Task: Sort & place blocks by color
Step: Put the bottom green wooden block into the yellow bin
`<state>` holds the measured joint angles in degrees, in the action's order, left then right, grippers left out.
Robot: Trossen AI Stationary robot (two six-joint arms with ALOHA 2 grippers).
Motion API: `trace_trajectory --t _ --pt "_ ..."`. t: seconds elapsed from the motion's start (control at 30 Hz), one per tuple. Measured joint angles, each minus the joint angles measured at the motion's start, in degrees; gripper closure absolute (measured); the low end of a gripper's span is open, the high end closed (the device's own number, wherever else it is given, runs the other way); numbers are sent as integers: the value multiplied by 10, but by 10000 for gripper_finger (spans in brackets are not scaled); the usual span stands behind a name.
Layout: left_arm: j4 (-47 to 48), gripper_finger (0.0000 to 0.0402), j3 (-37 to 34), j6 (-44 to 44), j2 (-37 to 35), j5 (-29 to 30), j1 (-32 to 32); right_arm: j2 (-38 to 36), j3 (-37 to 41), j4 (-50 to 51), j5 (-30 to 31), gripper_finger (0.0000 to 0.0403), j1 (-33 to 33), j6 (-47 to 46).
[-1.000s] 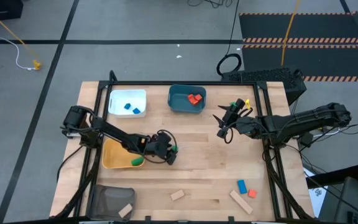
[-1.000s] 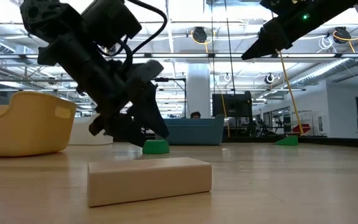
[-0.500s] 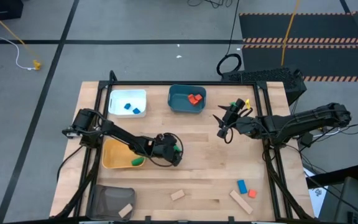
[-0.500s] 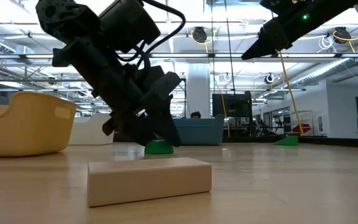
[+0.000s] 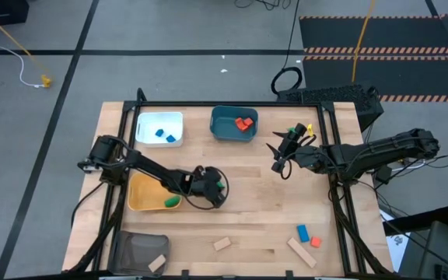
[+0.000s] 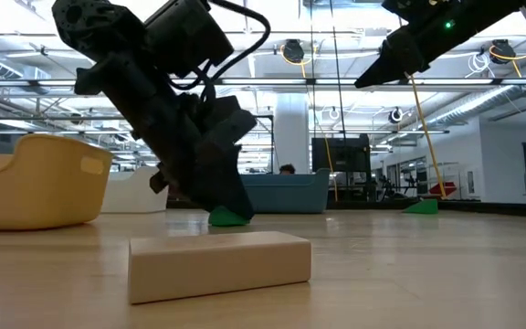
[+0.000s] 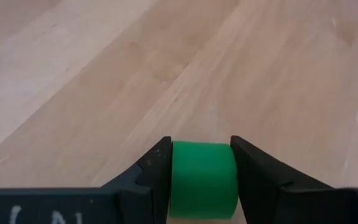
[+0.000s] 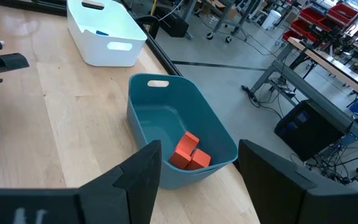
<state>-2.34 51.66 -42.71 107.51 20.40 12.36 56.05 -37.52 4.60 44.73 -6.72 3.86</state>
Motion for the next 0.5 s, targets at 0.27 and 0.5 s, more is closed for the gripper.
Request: trace_trajectory --t 0.27,0.5 --pt "-17 259 0 49 -95 -6 0 0 0 0 0 197 0 0" --pt "-42 257 0 99 -164 -1 0 0 0 0 0 197 0 0"
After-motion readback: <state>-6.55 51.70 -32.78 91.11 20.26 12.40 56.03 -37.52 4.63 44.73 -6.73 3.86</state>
